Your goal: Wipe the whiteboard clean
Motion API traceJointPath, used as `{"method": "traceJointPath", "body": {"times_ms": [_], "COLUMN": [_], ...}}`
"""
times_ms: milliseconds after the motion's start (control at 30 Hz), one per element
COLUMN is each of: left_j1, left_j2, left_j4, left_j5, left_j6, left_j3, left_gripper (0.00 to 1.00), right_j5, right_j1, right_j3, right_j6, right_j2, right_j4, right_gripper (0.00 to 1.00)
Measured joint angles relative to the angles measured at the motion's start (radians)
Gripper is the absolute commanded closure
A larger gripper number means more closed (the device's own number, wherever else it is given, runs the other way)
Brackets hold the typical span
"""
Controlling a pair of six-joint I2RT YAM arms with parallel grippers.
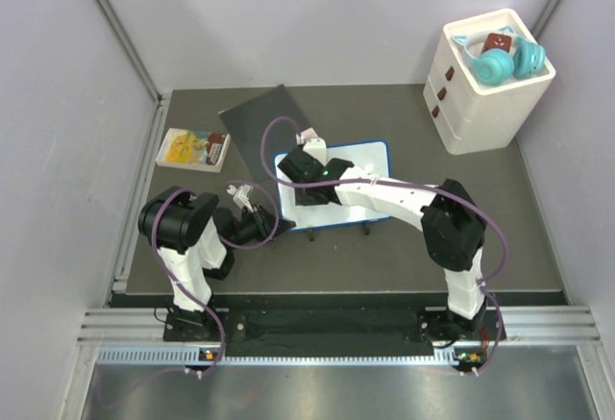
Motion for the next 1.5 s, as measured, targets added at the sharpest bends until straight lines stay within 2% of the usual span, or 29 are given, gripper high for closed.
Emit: {"method": "traceJointPath", "body": {"times_ms": [233,500,1000,1500], "left_j1": [0.000,-0.002,-0.005,-0.005], "left_j2": [0.000,0.000,0.000,0.005], "left_j4": [0.000,0.000,-0.002,0.002], "left_j5": [-0.005,-0.005,-0.004,-0.005], "left_j6": [0.000,-0.001,0.000,0.000], "left_j3": [0.003,0.003,0.003,0.004], "left_gripper": [1.00,1.00,1.00,1.00], "right_j5": [-0.008,-0.019,0.008,-0.037], "right_j1": [-0.061,-0.064,0.040,0.017], "right_j3": [0.060,-0.012,-0.144,-0.151], "right_j6": [-0.028,-0.029,0.048,0.072], "right_j2": [0.006,-0.029,-0.037,-0.047], "right_j4": [0.019,0.096,0.166,0.168], "right_gripper": [1.00,1.00,1.00,1.00]}}
